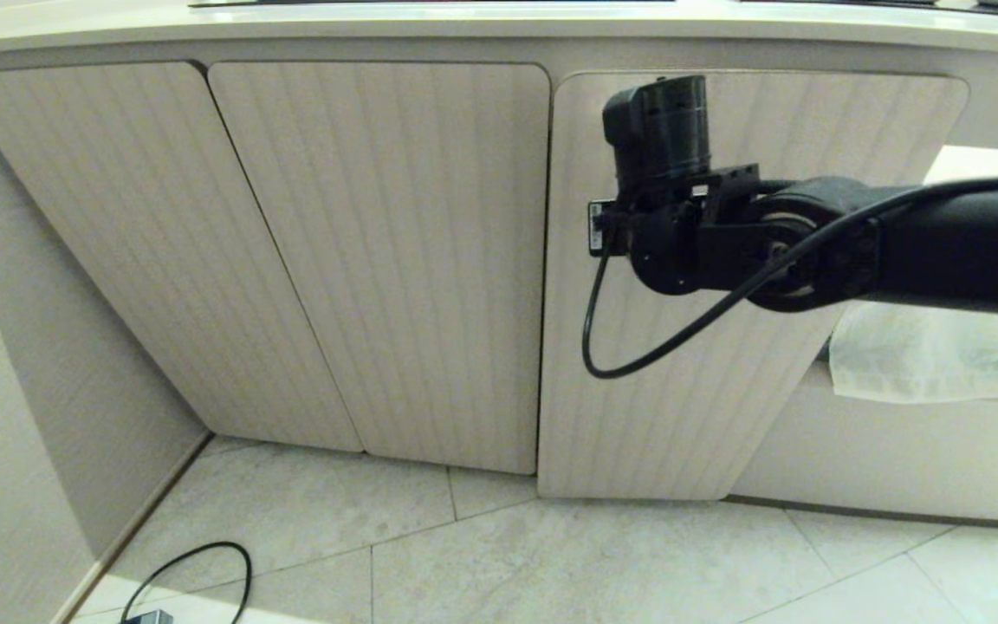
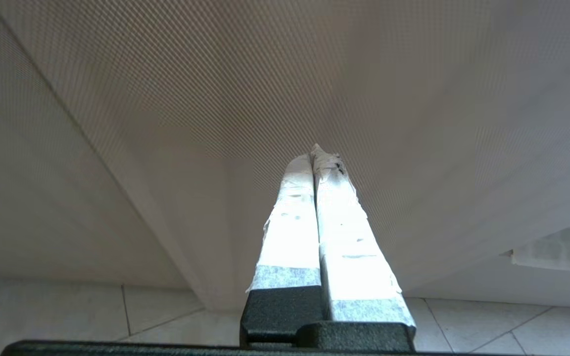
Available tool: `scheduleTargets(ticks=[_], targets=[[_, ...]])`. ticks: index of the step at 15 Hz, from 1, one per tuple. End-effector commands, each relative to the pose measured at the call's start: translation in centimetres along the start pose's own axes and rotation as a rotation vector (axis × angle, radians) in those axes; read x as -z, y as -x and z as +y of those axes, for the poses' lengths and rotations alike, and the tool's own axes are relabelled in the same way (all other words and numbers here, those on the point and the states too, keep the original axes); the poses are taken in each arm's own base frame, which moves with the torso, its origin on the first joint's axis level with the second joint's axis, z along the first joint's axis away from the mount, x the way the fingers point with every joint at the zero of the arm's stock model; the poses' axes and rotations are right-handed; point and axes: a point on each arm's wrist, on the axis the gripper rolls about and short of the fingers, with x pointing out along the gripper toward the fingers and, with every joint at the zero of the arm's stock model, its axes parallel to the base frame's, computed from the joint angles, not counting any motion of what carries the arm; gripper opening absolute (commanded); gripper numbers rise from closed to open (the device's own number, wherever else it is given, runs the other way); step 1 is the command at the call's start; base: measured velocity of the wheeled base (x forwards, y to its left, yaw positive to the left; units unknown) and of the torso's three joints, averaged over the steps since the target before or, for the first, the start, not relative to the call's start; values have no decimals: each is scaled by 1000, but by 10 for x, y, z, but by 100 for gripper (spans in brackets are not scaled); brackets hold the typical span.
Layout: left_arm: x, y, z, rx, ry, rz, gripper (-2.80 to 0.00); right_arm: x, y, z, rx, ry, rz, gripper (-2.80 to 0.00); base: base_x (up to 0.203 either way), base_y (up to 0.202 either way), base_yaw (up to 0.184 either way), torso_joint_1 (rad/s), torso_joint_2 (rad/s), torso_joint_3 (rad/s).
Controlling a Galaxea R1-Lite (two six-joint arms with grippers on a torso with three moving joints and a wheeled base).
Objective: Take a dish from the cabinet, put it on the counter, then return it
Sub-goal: Close the cabinet door
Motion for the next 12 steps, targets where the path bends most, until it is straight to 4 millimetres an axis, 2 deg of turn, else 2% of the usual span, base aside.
scheduleTargets(ticks=[1, 4, 7, 12], targets=[[0, 0, 0, 0, 0, 1, -280, -12, 9, -12, -5, -14, -10, -280, 0, 0, 0, 0, 0, 0], [0, 0, 0, 0, 0, -1, -280, -25, 24, -30, -31, -11, -2, -280, 0, 0, 0, 0, 0, 0], [0, 0, 0, 0, 0, 1, -280, -27, 43, -50, -68, 2, 13, -280, 0, 0, 0, 0, 0, 0], [0, 0, 0, 0, 0, 1, -280, -22, 90, -99, -149, 23, 45, -280, 0, 0, 0, 0, 0, 0]])
